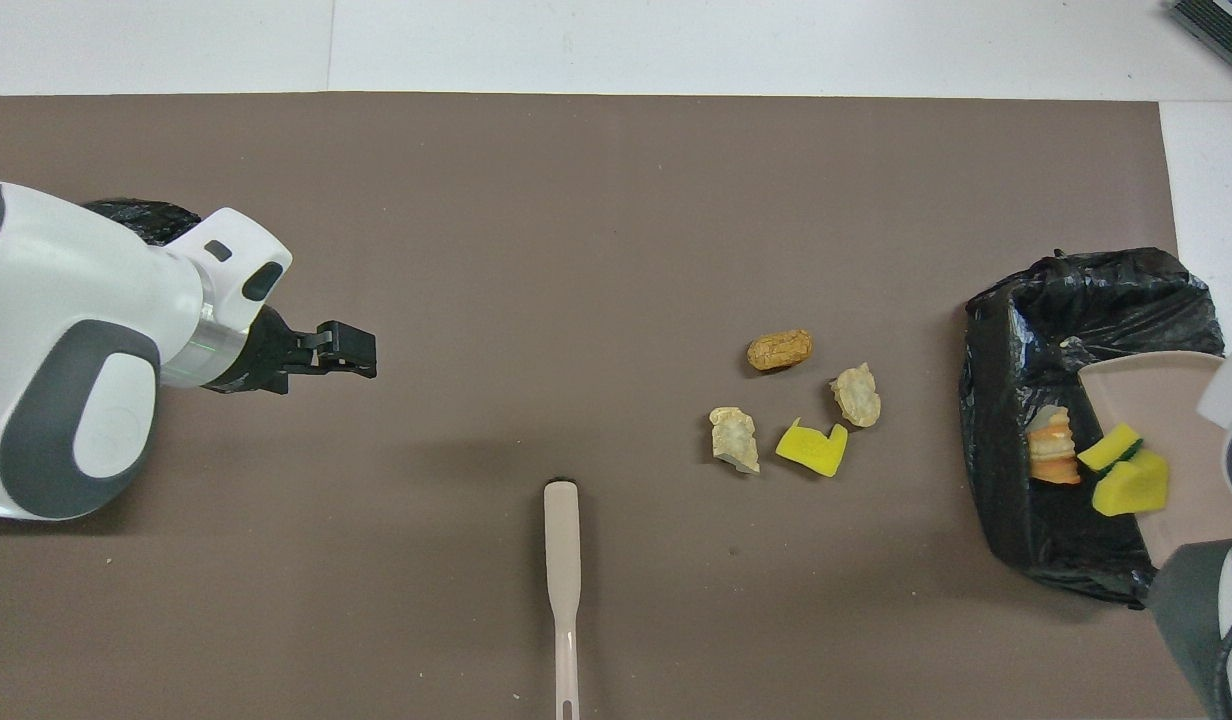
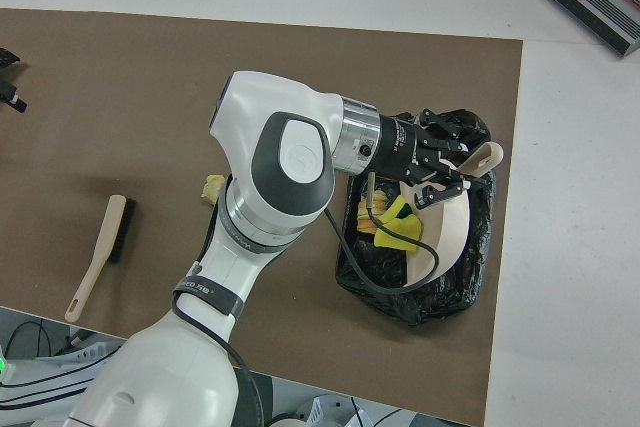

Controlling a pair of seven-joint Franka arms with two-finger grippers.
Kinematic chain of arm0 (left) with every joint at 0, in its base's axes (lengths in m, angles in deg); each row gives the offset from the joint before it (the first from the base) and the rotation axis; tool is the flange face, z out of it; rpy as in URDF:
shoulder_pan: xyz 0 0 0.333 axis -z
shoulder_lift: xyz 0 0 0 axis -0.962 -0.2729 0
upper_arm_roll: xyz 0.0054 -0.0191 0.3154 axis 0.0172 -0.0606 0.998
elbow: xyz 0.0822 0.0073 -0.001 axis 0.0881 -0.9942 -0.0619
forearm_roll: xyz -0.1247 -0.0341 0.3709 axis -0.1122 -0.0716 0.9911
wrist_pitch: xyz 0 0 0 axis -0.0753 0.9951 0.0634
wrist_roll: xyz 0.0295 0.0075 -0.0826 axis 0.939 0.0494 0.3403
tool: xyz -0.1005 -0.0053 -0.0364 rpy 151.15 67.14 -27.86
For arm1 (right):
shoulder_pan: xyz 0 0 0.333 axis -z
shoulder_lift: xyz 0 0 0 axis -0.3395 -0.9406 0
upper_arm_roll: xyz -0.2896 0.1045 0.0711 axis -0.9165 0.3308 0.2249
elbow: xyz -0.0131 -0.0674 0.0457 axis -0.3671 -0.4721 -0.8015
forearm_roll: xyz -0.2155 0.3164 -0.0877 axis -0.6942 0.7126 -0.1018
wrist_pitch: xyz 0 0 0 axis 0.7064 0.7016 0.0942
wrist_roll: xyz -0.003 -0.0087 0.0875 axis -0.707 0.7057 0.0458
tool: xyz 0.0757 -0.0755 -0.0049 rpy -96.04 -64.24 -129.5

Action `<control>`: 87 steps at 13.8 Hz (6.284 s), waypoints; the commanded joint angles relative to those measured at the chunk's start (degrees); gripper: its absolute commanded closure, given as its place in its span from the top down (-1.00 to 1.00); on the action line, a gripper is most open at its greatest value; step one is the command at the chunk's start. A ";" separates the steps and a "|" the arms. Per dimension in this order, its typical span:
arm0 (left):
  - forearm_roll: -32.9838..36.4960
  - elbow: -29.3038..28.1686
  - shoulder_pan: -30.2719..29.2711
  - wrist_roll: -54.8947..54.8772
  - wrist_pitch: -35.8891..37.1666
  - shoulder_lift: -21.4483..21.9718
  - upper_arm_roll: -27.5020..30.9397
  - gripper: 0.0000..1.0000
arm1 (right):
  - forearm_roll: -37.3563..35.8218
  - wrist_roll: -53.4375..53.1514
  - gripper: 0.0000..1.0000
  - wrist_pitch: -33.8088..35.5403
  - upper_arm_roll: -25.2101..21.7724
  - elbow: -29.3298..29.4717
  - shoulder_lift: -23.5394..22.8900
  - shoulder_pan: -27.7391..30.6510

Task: Sweep and dump trash in bin

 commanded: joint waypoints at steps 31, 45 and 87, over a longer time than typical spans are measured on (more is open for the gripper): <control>13.26 18.85 -10.51 -12.21 26.06 2.71 -0.85 1.00 | 65.21 -118.26 -1.00 9.28 17.49 47.96 -40.97 -23.27; 12.30 18.32 -9.90 -12.38 21.93 2.71 -1.20 1.00 | 64.15 -123.11 -0.56 -6.38 17.49 45.00 -50.49 -28.02; 11.68 9.00 22.62 16.01 -16.48 -20.93 -1.03 -1.00 | 78.65 -115.48 -1.00 5.19 18.81 -1.15 -3.49 -31.48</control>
